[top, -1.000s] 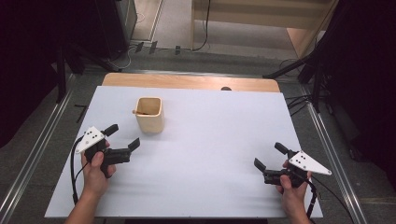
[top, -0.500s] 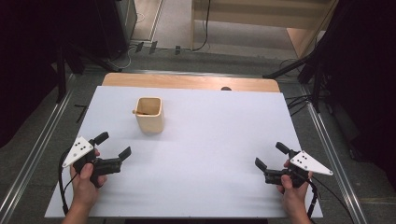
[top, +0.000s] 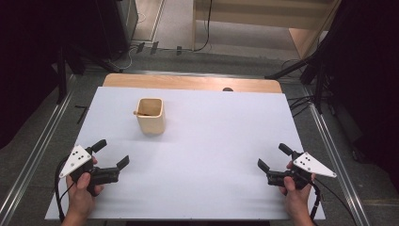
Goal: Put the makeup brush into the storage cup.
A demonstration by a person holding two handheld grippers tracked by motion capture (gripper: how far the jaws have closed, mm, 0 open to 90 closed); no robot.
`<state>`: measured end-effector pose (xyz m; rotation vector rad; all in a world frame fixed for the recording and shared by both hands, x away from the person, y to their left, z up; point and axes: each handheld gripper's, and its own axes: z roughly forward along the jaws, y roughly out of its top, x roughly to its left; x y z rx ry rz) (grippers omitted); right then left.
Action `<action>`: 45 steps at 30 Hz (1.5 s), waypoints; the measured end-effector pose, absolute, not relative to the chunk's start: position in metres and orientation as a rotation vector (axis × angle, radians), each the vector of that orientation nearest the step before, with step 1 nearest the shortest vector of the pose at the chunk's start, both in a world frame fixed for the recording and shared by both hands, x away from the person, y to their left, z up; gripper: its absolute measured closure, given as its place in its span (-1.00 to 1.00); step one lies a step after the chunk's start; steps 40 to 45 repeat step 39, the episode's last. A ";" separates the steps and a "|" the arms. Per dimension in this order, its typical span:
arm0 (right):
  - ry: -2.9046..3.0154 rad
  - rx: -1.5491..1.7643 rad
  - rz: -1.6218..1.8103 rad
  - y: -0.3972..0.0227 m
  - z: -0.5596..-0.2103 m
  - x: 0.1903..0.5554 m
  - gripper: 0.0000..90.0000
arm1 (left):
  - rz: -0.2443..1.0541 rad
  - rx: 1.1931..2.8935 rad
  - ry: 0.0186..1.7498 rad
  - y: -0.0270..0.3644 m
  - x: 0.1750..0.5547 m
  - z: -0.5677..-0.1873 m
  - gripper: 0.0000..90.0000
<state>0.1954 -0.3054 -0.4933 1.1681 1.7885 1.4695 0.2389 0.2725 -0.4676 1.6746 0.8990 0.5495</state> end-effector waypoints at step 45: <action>1.752 1.192 1.469 -0.309 -0.493 0.195 -1.00 | 0.563 1.687 0.904 0.286 0.225 -0.472 -1.00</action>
